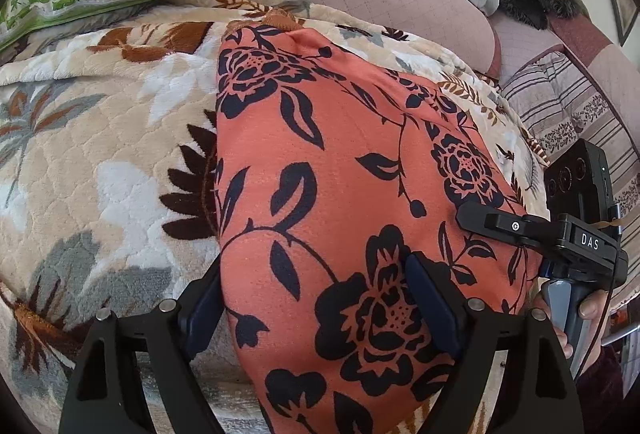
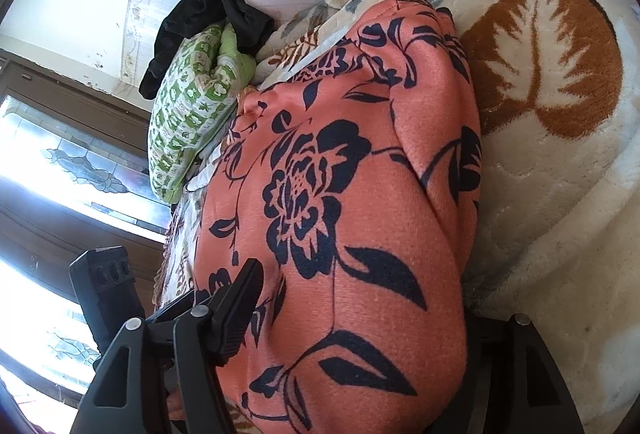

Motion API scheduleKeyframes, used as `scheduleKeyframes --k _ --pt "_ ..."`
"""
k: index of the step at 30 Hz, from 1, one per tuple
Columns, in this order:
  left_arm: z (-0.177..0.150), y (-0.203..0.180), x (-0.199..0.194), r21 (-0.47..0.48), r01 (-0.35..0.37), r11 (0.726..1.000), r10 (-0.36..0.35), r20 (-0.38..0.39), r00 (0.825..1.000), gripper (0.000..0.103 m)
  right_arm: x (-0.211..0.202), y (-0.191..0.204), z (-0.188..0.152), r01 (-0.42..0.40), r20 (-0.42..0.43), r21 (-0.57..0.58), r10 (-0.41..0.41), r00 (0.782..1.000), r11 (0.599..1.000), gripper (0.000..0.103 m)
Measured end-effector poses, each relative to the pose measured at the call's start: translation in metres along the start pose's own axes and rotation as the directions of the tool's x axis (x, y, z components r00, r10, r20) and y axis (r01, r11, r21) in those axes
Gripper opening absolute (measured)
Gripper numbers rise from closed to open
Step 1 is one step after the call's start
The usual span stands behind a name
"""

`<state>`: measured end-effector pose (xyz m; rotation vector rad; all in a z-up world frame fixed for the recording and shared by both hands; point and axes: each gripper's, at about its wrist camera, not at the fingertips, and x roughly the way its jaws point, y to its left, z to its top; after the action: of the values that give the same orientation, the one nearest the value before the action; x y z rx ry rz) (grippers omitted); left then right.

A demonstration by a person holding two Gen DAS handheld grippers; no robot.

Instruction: Fold small clothes

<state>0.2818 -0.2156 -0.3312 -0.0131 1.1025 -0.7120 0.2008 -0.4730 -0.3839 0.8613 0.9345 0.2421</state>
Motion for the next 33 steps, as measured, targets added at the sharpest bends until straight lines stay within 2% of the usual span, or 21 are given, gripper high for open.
scheduleKeyframes --k 5,9,12,16,19,24,28,33 --pt "0.001 0.002 -0.004 -0.005 0.002 1.000 -0.002 0.023 1.000 0.070 0.000 0.007 -0.001 0.035 0.034 0.024 -0.036 0.999 0.999 0.070" --pt "0.001 0.001 -0.012 0.010 -0.009 1.000 0.008 0.053 0.999 0.052 -0.001 0.024 0.000 0.148 0.060 -0.027 -0.146 0.987 0.989 0.056" --pt "0.001 -0.001 -0.016 0.019 -0.020 1.000 0.019 0.064 0.998 0.045 -0.005 0.042 -0.001 0.206 0.107 -0.089 -0.196 0.975 0.975 0.051" --pt "0.003 -0.001 -0.031 0.024 -0.037 0.999 0.035 0.086 0.996 0.043 -0.011 0.072 -0.004 0.282 0.177 -0.180 -0.251 0.952 0.942 0.047" --pt "0.006 0.002 -0.048 0.011 -0.044 0.999 0.043 0.114 0.993 0.043 -0.015 0.094 -0.008 0.302 0.217 -0.236 -0.253 0.943 0.923 0.046" --pt "0.007 0.010 -0.080 -0.002 -0.065 0.998 0.065 0.170 0.983 0.043 -0.017 0.123 -0.019 0.309 0.255 -0.281 -0.240 0.937 0.909 0.046" --pt "-0.002 0.014 -0.103 0.023 -0.107 0.994 0.100 0.213 0.972 0.043 -0.016 0.149 -0.034 0.322 0.300 -0.317 -0.228 0.926 0.892 0.046" --pt "-0.019 0.024 -0.133 0.037 -0.165 0.986 0.150 0.257 0.955 0.043 -0.010 0.174 -0.055 0.297 0.317 -0.336 -0.190 0.929 0.894 0.046"
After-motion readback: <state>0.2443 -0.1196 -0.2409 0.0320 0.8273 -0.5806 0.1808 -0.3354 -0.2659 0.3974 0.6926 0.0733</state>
